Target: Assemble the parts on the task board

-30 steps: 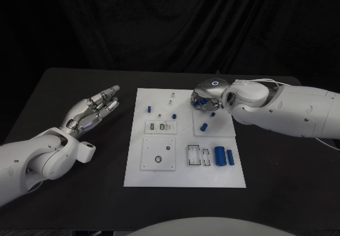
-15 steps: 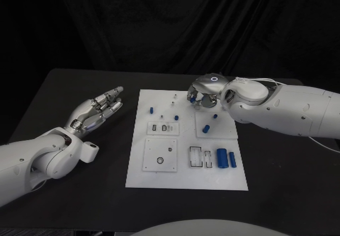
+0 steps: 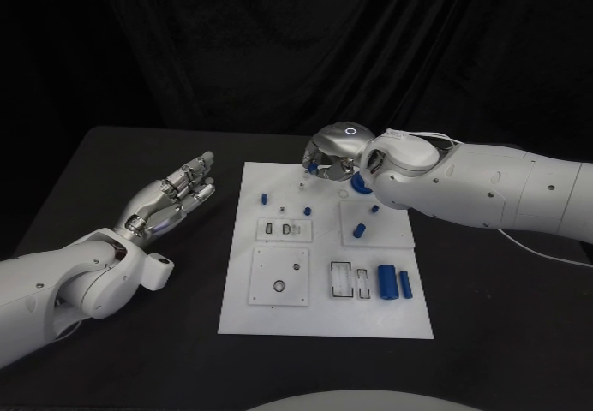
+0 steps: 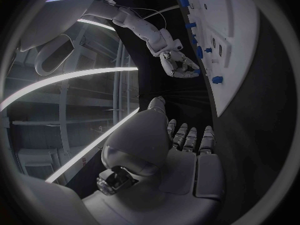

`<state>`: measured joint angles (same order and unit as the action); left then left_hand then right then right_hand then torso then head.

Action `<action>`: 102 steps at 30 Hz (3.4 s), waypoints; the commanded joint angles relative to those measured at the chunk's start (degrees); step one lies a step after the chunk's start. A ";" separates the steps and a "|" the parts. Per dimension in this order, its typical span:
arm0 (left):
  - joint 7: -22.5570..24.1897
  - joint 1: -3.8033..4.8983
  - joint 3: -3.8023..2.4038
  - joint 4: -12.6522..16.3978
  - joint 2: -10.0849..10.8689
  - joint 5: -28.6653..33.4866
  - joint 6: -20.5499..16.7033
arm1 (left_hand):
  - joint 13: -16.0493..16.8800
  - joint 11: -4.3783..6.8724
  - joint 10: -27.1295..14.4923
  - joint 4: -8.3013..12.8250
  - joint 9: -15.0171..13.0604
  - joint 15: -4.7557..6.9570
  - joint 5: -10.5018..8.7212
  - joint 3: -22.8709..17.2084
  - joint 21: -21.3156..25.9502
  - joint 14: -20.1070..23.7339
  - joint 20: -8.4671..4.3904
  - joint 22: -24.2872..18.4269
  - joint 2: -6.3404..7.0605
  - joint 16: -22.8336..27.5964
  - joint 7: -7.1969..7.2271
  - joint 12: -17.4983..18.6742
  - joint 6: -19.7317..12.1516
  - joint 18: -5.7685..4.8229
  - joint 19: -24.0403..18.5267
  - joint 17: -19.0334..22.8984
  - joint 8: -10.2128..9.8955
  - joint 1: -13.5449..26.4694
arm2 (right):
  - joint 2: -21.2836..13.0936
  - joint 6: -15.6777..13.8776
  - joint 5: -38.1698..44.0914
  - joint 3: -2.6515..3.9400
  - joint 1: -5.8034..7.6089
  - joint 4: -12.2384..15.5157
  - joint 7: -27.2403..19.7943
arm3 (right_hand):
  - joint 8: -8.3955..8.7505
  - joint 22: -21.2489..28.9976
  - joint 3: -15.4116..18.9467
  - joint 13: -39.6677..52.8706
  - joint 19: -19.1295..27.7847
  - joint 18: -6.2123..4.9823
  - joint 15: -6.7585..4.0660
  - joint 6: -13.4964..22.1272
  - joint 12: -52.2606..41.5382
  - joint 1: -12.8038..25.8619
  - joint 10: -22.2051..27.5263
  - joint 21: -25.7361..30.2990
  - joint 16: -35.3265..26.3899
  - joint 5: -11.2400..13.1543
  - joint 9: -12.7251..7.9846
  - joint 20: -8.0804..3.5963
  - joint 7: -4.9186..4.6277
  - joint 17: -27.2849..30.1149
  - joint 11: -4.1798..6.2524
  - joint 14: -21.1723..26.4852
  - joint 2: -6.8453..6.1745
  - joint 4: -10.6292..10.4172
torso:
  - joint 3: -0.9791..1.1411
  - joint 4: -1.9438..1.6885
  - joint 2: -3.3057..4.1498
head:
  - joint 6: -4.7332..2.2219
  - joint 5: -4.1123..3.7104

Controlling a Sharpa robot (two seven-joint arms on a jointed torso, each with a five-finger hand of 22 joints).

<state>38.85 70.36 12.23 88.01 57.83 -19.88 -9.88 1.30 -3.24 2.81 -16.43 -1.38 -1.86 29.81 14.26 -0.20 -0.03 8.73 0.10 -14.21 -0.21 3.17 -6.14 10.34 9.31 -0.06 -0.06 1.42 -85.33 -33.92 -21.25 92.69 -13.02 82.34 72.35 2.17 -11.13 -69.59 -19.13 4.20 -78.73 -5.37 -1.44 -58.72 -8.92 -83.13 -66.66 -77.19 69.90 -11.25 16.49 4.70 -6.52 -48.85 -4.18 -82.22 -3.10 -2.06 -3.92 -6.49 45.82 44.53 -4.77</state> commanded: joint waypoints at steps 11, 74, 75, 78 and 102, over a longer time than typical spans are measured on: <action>9.33 0.14 -0.04 -0.39 -0.85 -0.16 0.97 | -0.14 0.17 -0.42 -0.01 -0.03 -0.09 0.27 -0.38 0.19 0.03 0.54 -0.09 -0.01 0.21 -0.74 0.79 0.15 0.99 0.07 0.06 -0.05 -0.44 | 2.84 2.22 -1.13 0.14 0.17 -3.41 0.85 | 0.50 -0.07 -0.14 -0.17 -0.12 0.49 0.43 0.65 0.72 0.21 -0.18 0.27 -0.21 0.30 0.14 0.32 -0.18 0.04 0.49 0.13 -0.06 -0.48 | -0.02 0.26 0.01 | -0.06 0.02; 8.50 0.14 -0.04 -1.10 -1.44 -0.16 2.19 | -0.16 0.64 -0.63 -0.02 -0.31 -0.25 0.37 -0.66 0.17 0.03 0.74 -0.07 -0.17 0.21 -2.53 0.94 2.24 1.02 0.09 0.06 0.30 -0.66 | 5.17 6.23 -1.13 0.12 -1.03 -6.72 0.64 | 2.70 -0.58 -1.04 -0.18 0.09 0.50 0.81 3.03 3.73 0.30 1.42 0.36 -0.58 1.35 0.12 0.82 -0.76 0.40 -0.24 0.76 -0.70 -1.43 | 0.01 0.38 0.05 | 0.79 0.31; 8.47 0.14 -0.04 -1.11 -1.44 -0.16 2.21 | -0.16 0.64 -0.63 -0.02 -0.31 -0.25 0.37 -0.66 0.17 0.03 0.74 -0.07 -0.17 0.21 -2.53 0.94 2.24 1.02 0.09 0.06 0.30 -0.66 | 5.19 6.25 -1.13 0.12 -1.04 -6.73 0.63 | 2.77 -0.56 -1.04 -0.19 0.13 0.49 0.80 3.11 3.83 0.36 1.49 0.39 -0.65 1.37 0.11 0.81 -0.76 0.50 -0.27 0.83 -0.75 -1.49 | 0.01 0.34 0.04 | 0.79 0.29; 8.40 0.14 -0.04 -1.16 -1.45 -0.16 2.29 | -0.16 0.64 -0.63 -0.02 -0.31 -0.25 0.37 -0.66 0.17 0.03 0.74 -0.07 -0.17 0.21 -2.53 0.94 2.24 1.02 0.09 0.06 0.30 -0.66 | 5.25 6.25 -1.13 0.12 -1.04 -6.76 0.59 | 2.89 -0.24 -1.09 -0.19 0.35 0.41 0.76 3.23 3.98 0.38 1.58 0.63 -0.87 1.38 0.09 0.80 -0.76 0.86 -0.29 0.98 -0.78 -1.55 | 0.03 0.31 0.05 | 0.82 0.21; 7.28 0.13 -0.04 -1.05 -1.54 3.21 3.52 | -0.16 0.83 -0.65 0.17 -0.42 -0.38 0.53 -0.97 0.13 0.03 1.06 -0.04 -0.24 0.21 -3.73 0.94 3.33 1.05 0.13 0.06 0.43 -1.02 | 6.43 9.14 -1.14 0.13 -1.04 -7.68 1.62 | 6.29 2.62 -1.80 -0.40 2.75 -0.33 0.54 7.04 5.42 0.85 6.52 3.52 -4.36 1.91 -1.40 0.60 -0.64 5.66 -1.18 3.36 -1.71 -2.83 | -0.05 0.33 0.04 | 1.21 0.18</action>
<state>38.86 70.36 12.23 86.71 56.37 -18.97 -7.50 1.16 -2.68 2.26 -16.28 -1.70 -1.85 30.06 13.47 -0.20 -0.02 9.34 0.09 -14.66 -0.21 -0.22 -5.48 13.73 9.30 0.16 -0.05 1.65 -85.78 -27.56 -14.22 91.35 -12.90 81.46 64.67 2.67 -5.02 -67.14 -20.99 3.83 -76.23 -5.38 -0.98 -51.99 -3.81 -82.34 -60.40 -73.84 65.77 -9.49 15.17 5.30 -7.16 -43.44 -5.27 -79.15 -4.25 -4.55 -3.97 -6.25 45.87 45.72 -4.65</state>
